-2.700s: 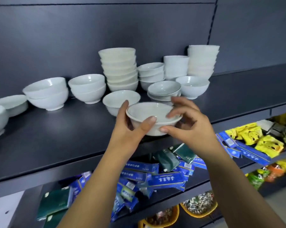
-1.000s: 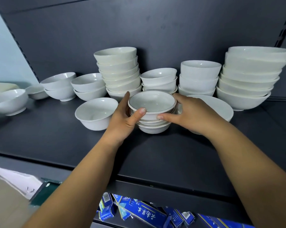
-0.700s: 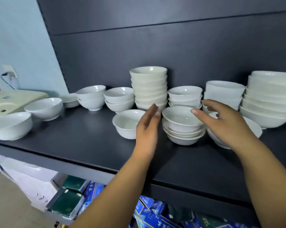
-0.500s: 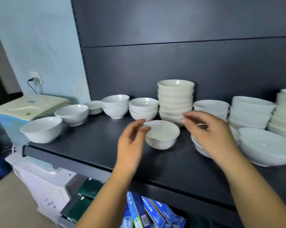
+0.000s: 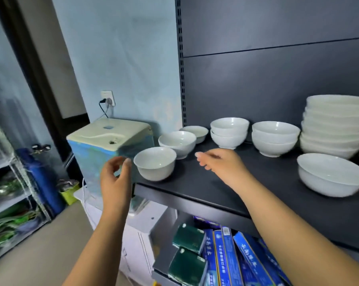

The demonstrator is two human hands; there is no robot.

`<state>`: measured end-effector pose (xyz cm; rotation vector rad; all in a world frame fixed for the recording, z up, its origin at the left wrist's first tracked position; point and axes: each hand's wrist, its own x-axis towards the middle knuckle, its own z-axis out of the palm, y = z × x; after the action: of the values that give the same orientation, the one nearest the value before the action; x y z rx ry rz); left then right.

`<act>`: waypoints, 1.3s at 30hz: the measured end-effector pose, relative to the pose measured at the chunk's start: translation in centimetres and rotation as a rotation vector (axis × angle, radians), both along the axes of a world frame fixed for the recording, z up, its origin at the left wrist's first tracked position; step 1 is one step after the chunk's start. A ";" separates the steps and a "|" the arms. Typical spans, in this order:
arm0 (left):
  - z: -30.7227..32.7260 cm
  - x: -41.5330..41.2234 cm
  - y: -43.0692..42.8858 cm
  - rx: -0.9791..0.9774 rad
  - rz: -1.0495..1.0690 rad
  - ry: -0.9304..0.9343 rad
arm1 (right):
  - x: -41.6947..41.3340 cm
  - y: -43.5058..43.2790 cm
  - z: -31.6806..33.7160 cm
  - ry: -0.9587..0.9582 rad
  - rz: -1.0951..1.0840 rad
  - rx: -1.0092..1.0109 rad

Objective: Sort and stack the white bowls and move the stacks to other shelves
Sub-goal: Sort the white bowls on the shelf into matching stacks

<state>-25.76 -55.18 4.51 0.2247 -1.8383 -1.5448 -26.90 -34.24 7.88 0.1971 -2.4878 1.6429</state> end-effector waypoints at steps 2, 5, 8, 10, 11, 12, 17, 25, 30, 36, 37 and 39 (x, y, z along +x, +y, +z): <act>0.0 -2.2 -0.8 0.035 -0.035 -0.056 | -2.1 -0.9 0.7 0.005 -0.037 0.027; 0.3 -5.0 -0.7 0.122 -0.119 -0.108 | -5.5 -0.9 2.2 0.039 -0.094 0.038; 0.6 -6.6 0.4 0.214 -0.207 -0.120 | -8.7 -0.2 3.4 0.063 -0.123 0.022; 0.1 -7.7 0.6 0.199 -0.213 -0.112 | -10.8 0.3 3.7 0.082 -0.117 0.049; -0.2 -8.0 0.6 0.190 -0.206 -0.101 | -11.9 0.4 3.8 0.088 -0.113 0.063; -0.5 -8.2 0.6 0.184 -0.206 -0.087 | -13.0 0.4 4.0 0.098 -0.103 0.064; -0.1 -8.9 -0.6 0.142 -0.261 -0.119 | -19.3 -0.4 5.7 0.103 -0.009 0.273; 3.3 -15.7 -3.5 0.064 -0.501 -0.250 | -27.4 -2.9 5.8 -0.161 0.155 0.935; 3.1 -25.3 -2.5 -0.147 -0.688 -0.450 | -29.4 -2.5 5.3 -0.313 0.053 1.119; 2.4 -32.3 1.1 -0.338 -0.931 -0.682 | -25.3 -4.6 6.6 -0.221 -0.027 0.978; 2.2 -33.0 1.5 -0.355 -0.976 -0.685 | -24.0 -5.1 6.5 -0.218 -0.038 0.954; 1.9 -33.6 2.1 -0.403 -1.058 -0.669 | -21.4 -5.7 5.6 -0.247 -0.111 0.919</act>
<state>-59.35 -53.04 6.40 -0.5942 -3.0406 -1.7908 -48.26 -39.96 13.52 -0.0555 -3.1771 0.3953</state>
